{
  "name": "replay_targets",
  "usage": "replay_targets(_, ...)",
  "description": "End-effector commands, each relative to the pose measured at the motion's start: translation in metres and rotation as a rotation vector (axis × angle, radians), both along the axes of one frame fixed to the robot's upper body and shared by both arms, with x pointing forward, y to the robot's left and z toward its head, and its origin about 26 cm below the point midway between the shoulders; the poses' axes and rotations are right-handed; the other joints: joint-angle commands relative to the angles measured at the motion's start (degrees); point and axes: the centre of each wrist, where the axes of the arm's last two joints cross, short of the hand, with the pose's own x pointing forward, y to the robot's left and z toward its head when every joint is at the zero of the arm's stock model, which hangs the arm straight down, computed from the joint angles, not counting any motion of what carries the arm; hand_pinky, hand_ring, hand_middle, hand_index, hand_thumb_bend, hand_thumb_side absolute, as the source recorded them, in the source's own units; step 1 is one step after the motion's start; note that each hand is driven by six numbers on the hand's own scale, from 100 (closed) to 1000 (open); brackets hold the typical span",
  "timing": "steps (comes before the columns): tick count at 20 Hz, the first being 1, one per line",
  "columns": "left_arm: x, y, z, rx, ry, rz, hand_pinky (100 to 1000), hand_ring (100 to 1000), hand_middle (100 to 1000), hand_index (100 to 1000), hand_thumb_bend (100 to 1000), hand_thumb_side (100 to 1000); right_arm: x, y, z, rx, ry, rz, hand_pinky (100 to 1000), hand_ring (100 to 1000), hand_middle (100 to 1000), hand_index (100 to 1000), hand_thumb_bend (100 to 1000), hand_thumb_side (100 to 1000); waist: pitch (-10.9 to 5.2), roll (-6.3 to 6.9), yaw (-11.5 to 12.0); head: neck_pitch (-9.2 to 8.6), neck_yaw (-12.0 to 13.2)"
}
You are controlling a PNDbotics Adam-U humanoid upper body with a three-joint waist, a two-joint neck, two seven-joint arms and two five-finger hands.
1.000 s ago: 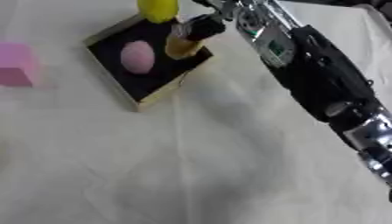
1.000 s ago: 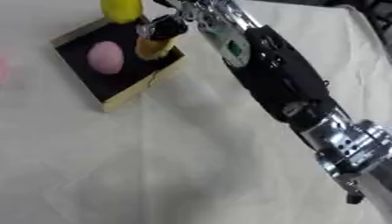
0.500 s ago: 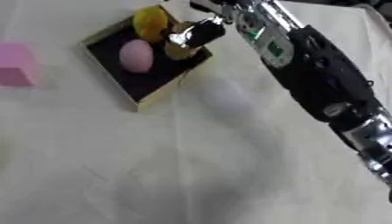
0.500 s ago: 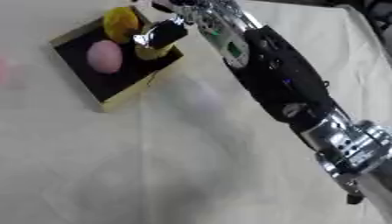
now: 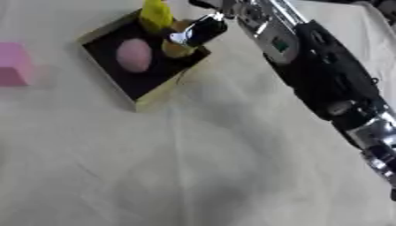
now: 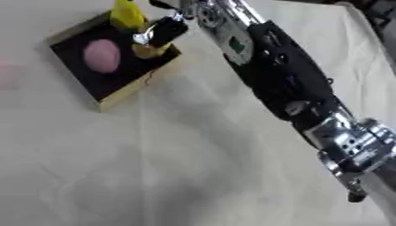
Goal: Pick up objects on the table and place them in the box.
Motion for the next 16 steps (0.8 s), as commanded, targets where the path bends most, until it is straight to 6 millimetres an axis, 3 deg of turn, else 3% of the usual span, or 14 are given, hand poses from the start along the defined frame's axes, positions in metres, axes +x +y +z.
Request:
replay_targets(1, -0.004, 0.003, 0.004, 0.013, -0.011, 0.005, 693, 732, 604, 787, 100, 593, -0.014, -0.002, 0.021, 0.048, -0.043, 0.031, 950, 951, 782, 944, 100, 392, -3.23, 0.85, -0.56, 0.98, 0.32)
replay_targets(3, -0.004, 0.005, 0.003, 0.009, -0.005, 0.013, 693, 732, 605, 787, 100, 593, -0.030, -0.002, 0.032, 0.105, -0.072, 0.072, 944, 944, 777, 941, 100, 351, -3.84, 1.20, -1.18, 1.54, 0.73)
replay_targets(4, -0.004, 0.006, 0.002, 0.008, -0.003, 0.018, 693, 732, 605, 787, 100, 592, -0.042, -0.002, 0.038, 0.137, -0.093, 0.101, 930, 927, 766, 939, 100, 282, -4.15, 1.38, -1.57, 1.82, 1.06)
replay_targets(9, -0.006, 0.013, -0.001, 0.008, 0.005, 0.051, 692, 732, 603, 786, 100, 588, -0.120, -0.005, 0.043, 0.250, -0.173, 0.253, 916, 909, 766, 928, 100, 162, -5.07, 2.16, -3.01, 2.29, 2.95)
replay_targets(11, -0.007, 0.016, -0.002, 0.015, 0.005, 0.065, 692, 732, 601, 783, 100, 585, -0.130, -0.014, 0.040, 0.316, -0.169, 0.323, 919, 908, 752, 911, 100, 154, -5.33, 2.55, -3.46, 2.41, 3.59)
replay_targets(16, -0.010, 0.026, -0.005, 0.038, 0.017, 0.122, 690, 733, 599, 781, 100, 579, -0.136, -0.046, 0.033, 0.450, -0.176, 0.431, 914, 880, 720, 872, 100, 286, -5.76, 3.57, -4.99, 2.37, 6.50)
